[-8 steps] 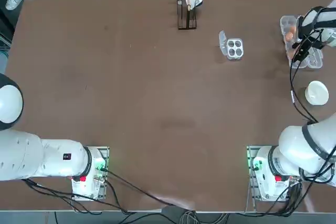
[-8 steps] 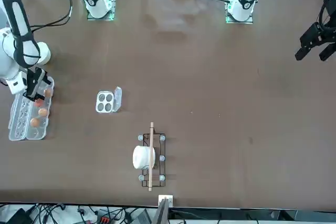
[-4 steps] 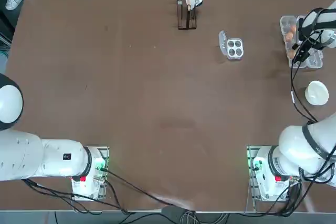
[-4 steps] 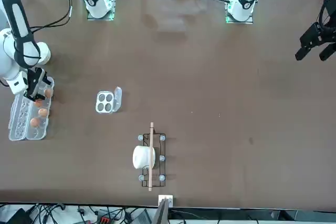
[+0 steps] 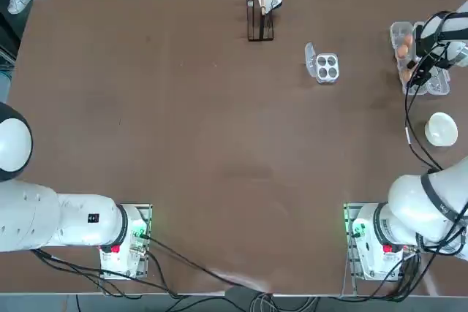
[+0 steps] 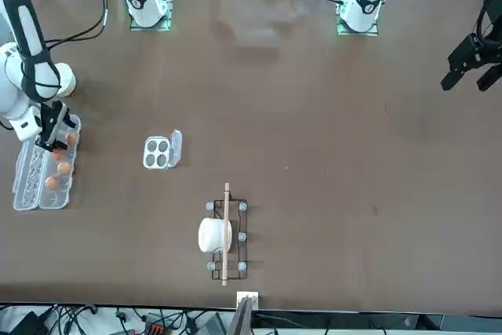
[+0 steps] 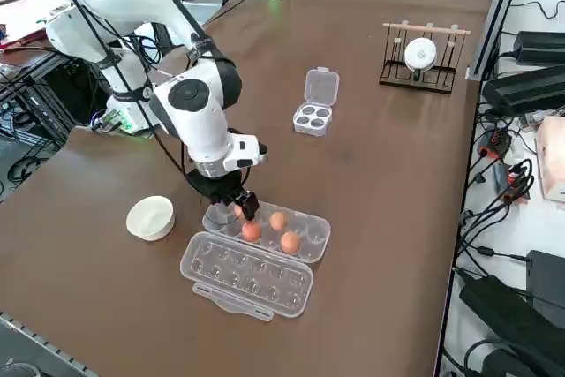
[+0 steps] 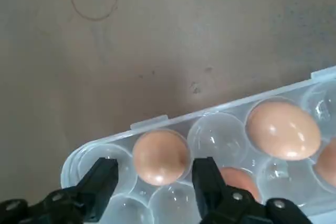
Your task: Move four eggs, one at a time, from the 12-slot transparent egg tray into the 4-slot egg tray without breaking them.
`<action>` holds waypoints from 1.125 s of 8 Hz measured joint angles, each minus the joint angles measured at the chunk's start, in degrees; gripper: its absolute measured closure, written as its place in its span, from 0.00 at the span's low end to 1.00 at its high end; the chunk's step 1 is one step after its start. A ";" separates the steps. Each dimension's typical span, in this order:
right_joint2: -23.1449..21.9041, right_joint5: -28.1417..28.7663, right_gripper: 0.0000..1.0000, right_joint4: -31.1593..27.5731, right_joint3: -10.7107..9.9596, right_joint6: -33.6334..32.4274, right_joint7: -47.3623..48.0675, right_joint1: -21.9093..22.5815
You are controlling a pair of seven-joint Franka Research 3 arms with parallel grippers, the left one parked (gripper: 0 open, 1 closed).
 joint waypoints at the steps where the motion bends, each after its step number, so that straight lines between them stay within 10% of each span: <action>1: 0.08 0.00 0.13 0.00 0.10 0.01 -0.02 0.00; 6: 0.50 0.00 0.15 0.02 0.26 0.13 -0.10 0.00; 9: 0.11 0.00 0.43 0.46 0.41 0.22 -0.14 0.00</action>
